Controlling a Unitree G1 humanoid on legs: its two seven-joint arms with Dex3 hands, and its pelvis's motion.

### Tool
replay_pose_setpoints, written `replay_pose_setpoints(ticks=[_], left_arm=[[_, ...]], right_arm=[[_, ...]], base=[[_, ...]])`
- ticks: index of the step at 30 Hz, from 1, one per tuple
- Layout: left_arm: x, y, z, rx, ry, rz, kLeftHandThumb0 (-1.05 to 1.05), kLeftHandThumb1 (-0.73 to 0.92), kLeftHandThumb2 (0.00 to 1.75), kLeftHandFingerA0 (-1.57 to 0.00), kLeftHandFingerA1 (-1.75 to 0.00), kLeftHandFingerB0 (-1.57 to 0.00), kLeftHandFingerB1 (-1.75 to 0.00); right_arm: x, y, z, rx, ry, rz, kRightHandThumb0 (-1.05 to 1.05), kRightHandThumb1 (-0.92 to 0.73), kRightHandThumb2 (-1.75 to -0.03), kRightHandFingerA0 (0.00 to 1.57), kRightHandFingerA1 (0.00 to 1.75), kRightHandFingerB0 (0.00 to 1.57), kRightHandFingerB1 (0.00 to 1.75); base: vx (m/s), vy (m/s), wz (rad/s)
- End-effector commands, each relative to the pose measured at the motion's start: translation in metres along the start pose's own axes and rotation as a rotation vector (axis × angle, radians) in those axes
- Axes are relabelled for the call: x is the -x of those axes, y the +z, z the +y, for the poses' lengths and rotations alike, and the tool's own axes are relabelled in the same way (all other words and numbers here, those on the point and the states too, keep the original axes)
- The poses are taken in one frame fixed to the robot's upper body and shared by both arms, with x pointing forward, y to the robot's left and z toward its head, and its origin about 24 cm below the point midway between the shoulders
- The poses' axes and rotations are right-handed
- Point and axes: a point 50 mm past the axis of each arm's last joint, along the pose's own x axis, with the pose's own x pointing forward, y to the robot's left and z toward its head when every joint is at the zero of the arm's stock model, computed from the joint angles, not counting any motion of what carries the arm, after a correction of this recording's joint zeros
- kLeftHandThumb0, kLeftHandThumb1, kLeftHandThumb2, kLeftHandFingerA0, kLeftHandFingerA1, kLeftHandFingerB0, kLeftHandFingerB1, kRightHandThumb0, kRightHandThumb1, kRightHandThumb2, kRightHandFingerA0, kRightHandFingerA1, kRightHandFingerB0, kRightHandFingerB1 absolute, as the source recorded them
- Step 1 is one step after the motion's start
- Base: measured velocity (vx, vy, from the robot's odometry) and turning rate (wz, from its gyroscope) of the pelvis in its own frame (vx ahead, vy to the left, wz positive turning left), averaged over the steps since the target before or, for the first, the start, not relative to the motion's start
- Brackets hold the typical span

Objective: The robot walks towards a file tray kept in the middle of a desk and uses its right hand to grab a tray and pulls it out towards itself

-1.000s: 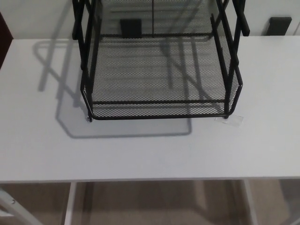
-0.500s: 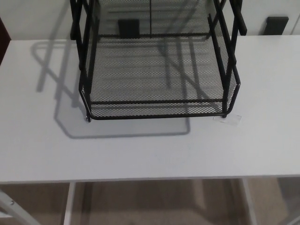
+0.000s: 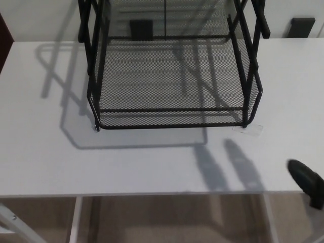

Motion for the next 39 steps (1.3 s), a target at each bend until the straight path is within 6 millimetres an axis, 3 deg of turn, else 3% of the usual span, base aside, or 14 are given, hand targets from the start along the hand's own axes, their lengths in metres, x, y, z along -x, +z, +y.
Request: replay_pose_setpoints(ticks=[1,7,15,18,19,24,30,33,36,37,38,39], left_arm=[[0.0,-0.005,0.014,-0.016,-0.025,0.043,-0.33,0.52,0.63,-0.29,-0.5,-0.13,-0.36],[-0.001,-0.003,0.016,-0.018,-0.018,0.039,-0.31,0.52,0.62,-0.31,-0.5,-0.14,-0.36],[0.001,-0.005,0.017,-0.062,-0.029,0.04,-0.31,0.52,0.62,-0.32,-0.5,-0.14,-0.35],[0.002,-0.006,0.017,-0.072,-0.038,0.047,-0.34,0.52,0.63,-0.31,-0.49,-0.14,-0.36],[0.002,-0.006,0.018,-0.093,-0.044,0.05,-0.35,0.52,0.64,-0.31,-0.49,-0.13,-0.36],[0.002,-0.008,0.017,-0.101,-0.052,0.056,-0.36,0.5,0.64,-0.32,-0.49,-0.13,-0.36],[0.001,-0.004,0.017,-0.137,-0.064,0.039,-0.38,0.5,0.65,-0.34,-0.51,-0.13,-0.37],[0.0,-0.004,0.017,-0.123,-0.075,0.041,-0.37,0.5,0.64,-0.33,-0.51,-0.13,-0.37],[-0.001,-0.005,0.016,-0.143,-0.081,0.044,-0.38,0.49,0.65,-0.35,-0.51,-0.14,-0.37],[-0.001,-0.005,0.016,-0.151,-0.079,0.042,-0.38,0.49,0.64,-0.36,-0.51,-0.15,-0.37],[0.0,-0.004,0.016,-0.154,-0.083,0.039,-0.37,0.49,0.64,-0.36,-0.51,-0.15,-0.37],[-0.003,-0.002,0.016,-0.163,-0.078,0.038,-0.37,0.48,0.65,-0.36,-0.51,-0.15,-0.38]], right_arm=[[-0.059,0.083,0.081,0.759,0.227,-0.504,-0.71,-0.6,-0.47,0.0,0.0,0.0,0.0],[-0.066,0.083,0.102,0.818,0.23,-0.505,-0.71,-0.65,-0.51,0.0,0.0,0.0,0.0],[-0.077,0.091,0.131,0.911,0.322,-0.485,-0.67,-0.58,-0.48,0.0,0.0,0.0,0.0],[-0.082,0.088,0.14,0.947,0.367,-0.462,-0.64,-0.54,-0.55,0.0,0.0,0.0,0.0],[-0.084,0.086,0.144,0.96,0.381,-0.452,-0.55,-0.66,-0.35,0.0,0.19,0.0,0.0],[-0.091,0.079,0.156,1.022,0.403,-0.452,-0.59,-0.53,-0.46,0.0,0.45,0.0,0.29],[-0.098,0.071,0.161,1.088,0.433,-0.421,-0.7,-0.47,-0.43,0.0,0.58,0.0,0.29],[-0.099,0.069,0.165,1.149,0.445,-0.426,-0.84,-0.39,-0.56,0.0,0.65,0.0,0.43],[-0.099,0.068,0.168,1.21,0.461,-0.434,-0.85,-0.41,-0.56,0.0,0.62,0.0,0.47],[-0.099,0.067,0.17,1.224,0.46,-0.439,-0.79,-0.41,-0.54,0.0,0.45,0.0,0.31],[-0.099,0.066,0.171,1.229,0.468,-0.442,-0.87,-0.4,-0.59,0.0,0.63,0.0,0.5],[-0.1,0.066,0.17,1.236,0.464,-0.443,-0.88,-0.4,-0.59,0.0,0.63,0.0,0.5]], base=[[0.0,0.0,0.0],[0.0,0.0,0.0],[0.0,0.0,0.0],[0.0,0.0,0.0],[0.0,0.0,0.0],[0.0,0.0,0.0],[0.0,0.0,0.0],[0.0,0.0,0.0],[0.0,0.0,0.0],[0.0,0.0,0.0],[0.0,0.0,0.0],[0.0,0.0,0.0]])
